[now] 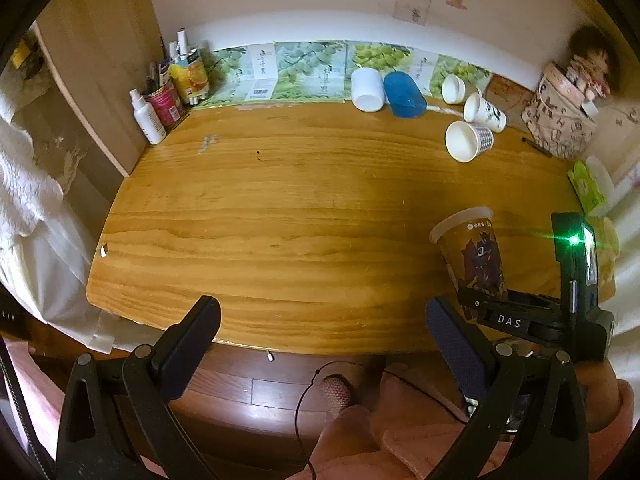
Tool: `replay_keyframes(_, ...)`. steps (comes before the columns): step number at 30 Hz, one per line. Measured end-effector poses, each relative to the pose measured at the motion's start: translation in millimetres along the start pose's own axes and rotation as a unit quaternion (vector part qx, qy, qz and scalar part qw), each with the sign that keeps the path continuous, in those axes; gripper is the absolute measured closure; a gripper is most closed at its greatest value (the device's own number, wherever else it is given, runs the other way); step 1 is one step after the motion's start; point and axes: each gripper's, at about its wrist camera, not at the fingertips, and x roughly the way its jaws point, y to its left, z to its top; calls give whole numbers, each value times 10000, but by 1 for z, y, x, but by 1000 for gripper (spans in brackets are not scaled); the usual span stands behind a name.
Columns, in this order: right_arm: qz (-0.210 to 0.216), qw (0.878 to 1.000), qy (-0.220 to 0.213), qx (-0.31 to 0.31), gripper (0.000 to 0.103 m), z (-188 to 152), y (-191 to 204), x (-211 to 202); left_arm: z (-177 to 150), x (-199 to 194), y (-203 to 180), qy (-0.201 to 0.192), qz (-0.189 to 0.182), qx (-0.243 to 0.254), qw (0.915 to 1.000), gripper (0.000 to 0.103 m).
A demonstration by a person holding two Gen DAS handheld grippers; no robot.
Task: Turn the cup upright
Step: 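Lift the brown cup with the right gripper and rotate it upright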
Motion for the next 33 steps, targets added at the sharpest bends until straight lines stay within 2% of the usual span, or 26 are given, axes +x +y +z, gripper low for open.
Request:
replay_keyframes(13, -21, 9993, 288, 217, 39, -9, 8, 14, -6, 3, 2, 75, -160, 117, 9998, 1)
replay_keyframes(23, 2, 9991, 348, 250, 39, -12, 7, 15, -12, 7, 0, 125, -173, 186, 9996, 1)
replay_keyframes(27, -34, 9990, 349, 267, 32, -15, 5, 14, -14, 8, -2, 132, -177, 238, 9995, 1)
replay_keyframes(33, -14, 9994, 231, 276, 29, -22, 4, 6, -18, 12, -8, 141, -299, 386, 9987, 1)
